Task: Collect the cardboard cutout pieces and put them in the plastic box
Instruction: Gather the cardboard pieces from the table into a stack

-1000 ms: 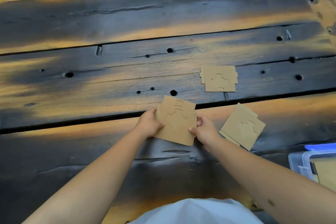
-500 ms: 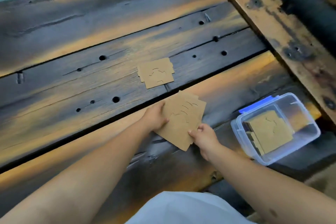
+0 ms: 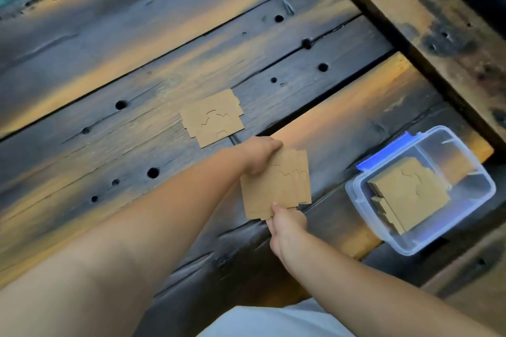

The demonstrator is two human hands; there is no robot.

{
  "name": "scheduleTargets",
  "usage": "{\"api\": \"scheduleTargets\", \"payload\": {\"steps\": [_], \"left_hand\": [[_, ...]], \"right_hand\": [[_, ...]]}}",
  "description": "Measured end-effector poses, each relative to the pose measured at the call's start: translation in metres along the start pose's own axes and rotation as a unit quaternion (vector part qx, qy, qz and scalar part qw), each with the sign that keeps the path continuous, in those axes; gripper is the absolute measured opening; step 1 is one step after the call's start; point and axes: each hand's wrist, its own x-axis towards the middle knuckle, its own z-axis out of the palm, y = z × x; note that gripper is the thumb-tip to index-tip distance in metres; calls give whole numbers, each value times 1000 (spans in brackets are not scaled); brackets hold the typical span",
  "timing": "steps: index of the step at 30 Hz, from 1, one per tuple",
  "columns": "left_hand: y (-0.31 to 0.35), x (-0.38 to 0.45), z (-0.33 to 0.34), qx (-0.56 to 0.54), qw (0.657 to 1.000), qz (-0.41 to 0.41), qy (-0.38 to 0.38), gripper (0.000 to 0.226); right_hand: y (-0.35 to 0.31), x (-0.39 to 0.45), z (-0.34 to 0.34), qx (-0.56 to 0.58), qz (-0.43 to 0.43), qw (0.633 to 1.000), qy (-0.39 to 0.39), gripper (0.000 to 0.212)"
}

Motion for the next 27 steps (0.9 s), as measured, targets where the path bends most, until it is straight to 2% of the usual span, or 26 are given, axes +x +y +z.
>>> {"api": "scheduleTargets", "payload": {"steps": [4, 9, 15, 19, 22, 26, 27], "left_hand": [[-9, -3, 6, 38, 999, -27, 14, 46], [-31, -23, 18, -13, 994, -95, 48, 51], [-57, -67, 55, -85, 969, -222, 70, 58], [-64, -102, 81, -207, 933, -261, 135, 67], [-67, -123, 86, -277, 899, -274, 200, 64], [-73, -152, 89, -351, 860, -283, 239, 59], [-75, -163, 92, -378, 841, -287, 259, 59]], "right_hand": [[-1, 1, 3, -30, -26, 999, 8, 16], [-8, -1, 7, -92, -76, 993, 5, 27], [-11, 1, 7, -169, -140, 974, -47, 15], [-12, 1, 12, -265, -172, 942, -114, 9], [-12, -4, 20, -315, -207, 913, -155, 10], [-14, -10, 31, -376, -269, 865, -196, 13], [-13, -15, 37, -384, -275, 855, -214, 14]]}}
